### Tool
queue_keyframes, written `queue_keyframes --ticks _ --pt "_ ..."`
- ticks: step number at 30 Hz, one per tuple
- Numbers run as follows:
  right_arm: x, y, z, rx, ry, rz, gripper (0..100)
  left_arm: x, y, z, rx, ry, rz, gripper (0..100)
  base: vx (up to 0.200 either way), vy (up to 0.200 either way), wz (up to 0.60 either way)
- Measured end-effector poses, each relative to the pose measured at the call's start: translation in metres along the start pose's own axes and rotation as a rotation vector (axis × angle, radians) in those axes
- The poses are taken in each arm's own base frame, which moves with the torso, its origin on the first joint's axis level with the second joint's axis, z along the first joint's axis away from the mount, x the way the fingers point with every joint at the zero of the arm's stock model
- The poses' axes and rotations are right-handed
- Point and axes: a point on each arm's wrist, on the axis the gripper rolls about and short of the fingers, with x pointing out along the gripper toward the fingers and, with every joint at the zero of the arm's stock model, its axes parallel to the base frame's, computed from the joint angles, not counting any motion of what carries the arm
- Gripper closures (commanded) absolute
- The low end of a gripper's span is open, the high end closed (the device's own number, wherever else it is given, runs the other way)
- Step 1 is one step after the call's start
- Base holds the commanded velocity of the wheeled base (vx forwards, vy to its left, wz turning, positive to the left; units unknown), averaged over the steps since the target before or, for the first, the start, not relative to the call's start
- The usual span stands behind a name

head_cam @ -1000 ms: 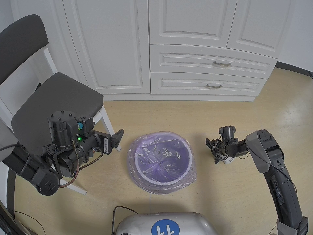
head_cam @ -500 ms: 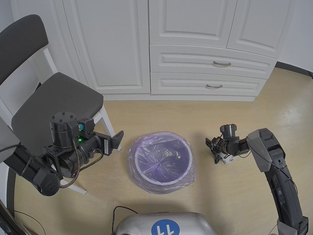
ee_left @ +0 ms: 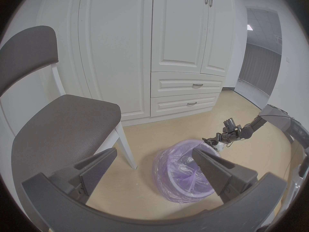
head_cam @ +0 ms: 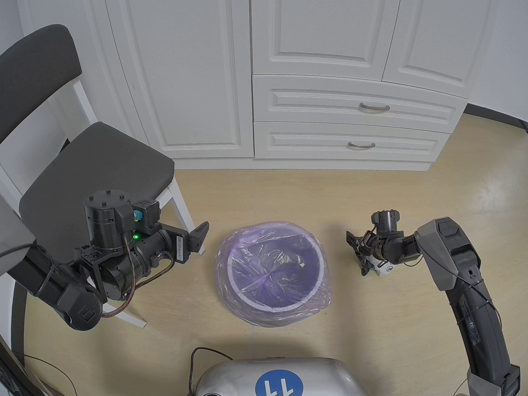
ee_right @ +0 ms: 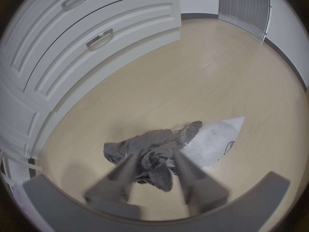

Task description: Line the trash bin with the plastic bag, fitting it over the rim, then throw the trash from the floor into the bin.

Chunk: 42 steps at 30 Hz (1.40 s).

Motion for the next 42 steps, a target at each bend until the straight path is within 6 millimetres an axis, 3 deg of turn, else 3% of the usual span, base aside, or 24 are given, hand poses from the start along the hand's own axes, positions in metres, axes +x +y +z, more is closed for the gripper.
queue_keyframes --ticks 12,21,26,35,42 --pt "-0.002 0.001 -0.001 -0.038 0.005 -0.002 100 -0.005 -0.001 0.001 0.001 -0.009 0.011 0 0.0 0.0 0.0" --pt "-0.026 -0.009 0.003 -0.04 0.021 -0.004 100 -0.011 -0.004 0.008 0.028 -0.064 0.019 0 0.0 0.0 0.0" --pt "-0.058 -0.01 0.017 -0.079 0.022 0.059 100 -0.017 -0.003 0.01 0.053 -0.091 0.021 0 0.0 0.0 0.0" --pt "-0.149 0.0 0.045 -0.287 0.008 0.149 100 -0.037 0.0 0.023 0.092 -0.155 0.029 0 0.0 0.0 0.0" --pt "-0.218 0.003 0.042 -0.46 0.012 0.195 100 -0.056 0.004 0.036 0.112 -0.216 0.038 0 0.0 0.0 0.0"
